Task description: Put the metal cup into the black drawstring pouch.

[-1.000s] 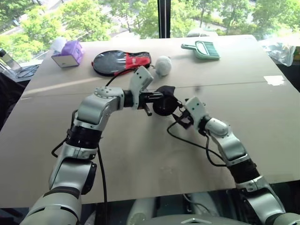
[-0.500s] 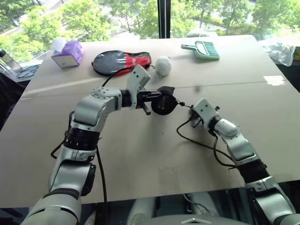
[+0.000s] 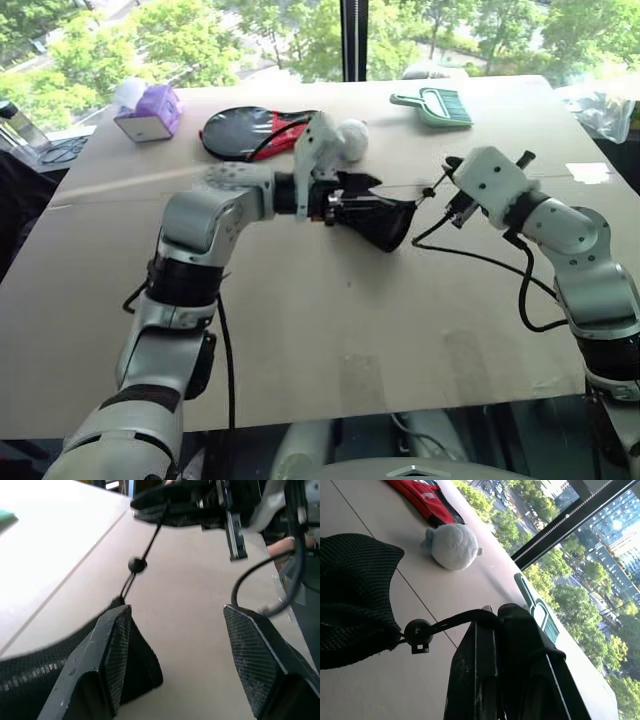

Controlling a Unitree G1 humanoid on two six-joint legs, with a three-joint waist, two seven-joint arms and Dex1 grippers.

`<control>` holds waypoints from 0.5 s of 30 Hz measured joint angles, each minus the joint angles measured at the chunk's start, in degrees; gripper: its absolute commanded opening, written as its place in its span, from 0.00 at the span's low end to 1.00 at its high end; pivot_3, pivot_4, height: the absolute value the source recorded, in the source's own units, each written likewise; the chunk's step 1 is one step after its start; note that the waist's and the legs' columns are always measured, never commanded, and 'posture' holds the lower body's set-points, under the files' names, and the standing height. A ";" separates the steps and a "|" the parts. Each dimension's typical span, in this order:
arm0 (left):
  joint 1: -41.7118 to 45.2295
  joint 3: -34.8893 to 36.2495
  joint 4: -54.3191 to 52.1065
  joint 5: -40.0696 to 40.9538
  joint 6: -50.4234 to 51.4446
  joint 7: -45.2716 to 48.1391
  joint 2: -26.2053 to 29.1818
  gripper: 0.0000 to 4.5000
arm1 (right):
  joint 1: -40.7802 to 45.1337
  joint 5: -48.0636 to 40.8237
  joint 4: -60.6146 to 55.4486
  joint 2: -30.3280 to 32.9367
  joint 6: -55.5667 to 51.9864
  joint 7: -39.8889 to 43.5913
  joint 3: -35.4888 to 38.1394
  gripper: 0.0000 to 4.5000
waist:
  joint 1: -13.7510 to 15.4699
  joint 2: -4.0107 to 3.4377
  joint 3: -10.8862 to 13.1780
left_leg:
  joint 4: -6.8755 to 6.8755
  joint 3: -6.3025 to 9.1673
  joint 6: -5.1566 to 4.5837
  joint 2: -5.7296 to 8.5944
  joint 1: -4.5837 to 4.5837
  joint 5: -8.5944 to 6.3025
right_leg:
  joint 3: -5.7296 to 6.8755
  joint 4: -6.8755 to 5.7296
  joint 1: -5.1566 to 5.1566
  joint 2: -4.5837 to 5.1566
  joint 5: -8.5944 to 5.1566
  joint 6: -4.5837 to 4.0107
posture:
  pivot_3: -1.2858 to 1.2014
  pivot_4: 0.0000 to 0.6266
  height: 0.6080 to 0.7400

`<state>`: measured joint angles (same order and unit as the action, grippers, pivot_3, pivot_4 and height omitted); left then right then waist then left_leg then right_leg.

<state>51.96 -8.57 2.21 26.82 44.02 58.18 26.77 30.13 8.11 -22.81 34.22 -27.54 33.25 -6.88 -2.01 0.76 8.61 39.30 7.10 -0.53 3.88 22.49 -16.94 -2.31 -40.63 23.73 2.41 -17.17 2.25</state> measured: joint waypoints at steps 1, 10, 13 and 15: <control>1.07 -1.22 2.40 -1.62 -1.87 -0.78 -1.85 0.69 | 0.49 0.03 -0.48 0.01 -1.07 0.20 -0.10 0.00 | 0.02 0.00 0.00 | 0.00 0.00 0.00 0.01 0.01 0.00 | 0.00 0.00 0.00 0.01 0.00 0.00 | 0.52 0.24 1.00; 3.40 -6.24 13.82 -9.74 -14.32 -0.99 -8.49 0.69 | 2.91 -0.16 -1.65 -0.69 -4.52 0.82 -1.21 0.00 | -0.32 0.01 0.01 | -0.05 -0.03 0.01 -0.02 0.07 0.00 | -0.04 -0.04 0.12 -0.01 0.00 0.00 | 0.52 0.24 1.00; 4.70 -6.10 17.01 -10.75 -17.10 -0.58 -10.49 0.69 | 2.99 -0.34 -2.48 -1.05 -5.37 1.03 -1.26 0.00 | -0.20 0.01 0.01 | -0.03 -0.02 0.00 0.00 0.12 0.00 | -0.02 -0.01 0.12 0.01 0.00 0.00 | 0.52 0.24 1.00; 4.87 -6.12 17.29 -11.00 -17.41 -0.39 -10.58 0.59 | 2.99 -0.36 -2.86 -1.10 -5.65 1.05 -1.28 0.00 | -0.21 0.01 0.01 | -0.03 -0.01 0.00 0.00 0.13 0.00 | -0.01 -0.01 0.14 0.01 0.00 0.00 | 0.52 0.24 1.00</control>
<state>56.83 -14.68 19.50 15.83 26.61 57.79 16.18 33.12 7.75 -25.67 33.12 -33.19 34.29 -8.16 -2.22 0.77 8.62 39.27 7.09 -0.52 3.88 22.62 -16.94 -2.32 -40.64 23.86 2.42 -17.17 2.24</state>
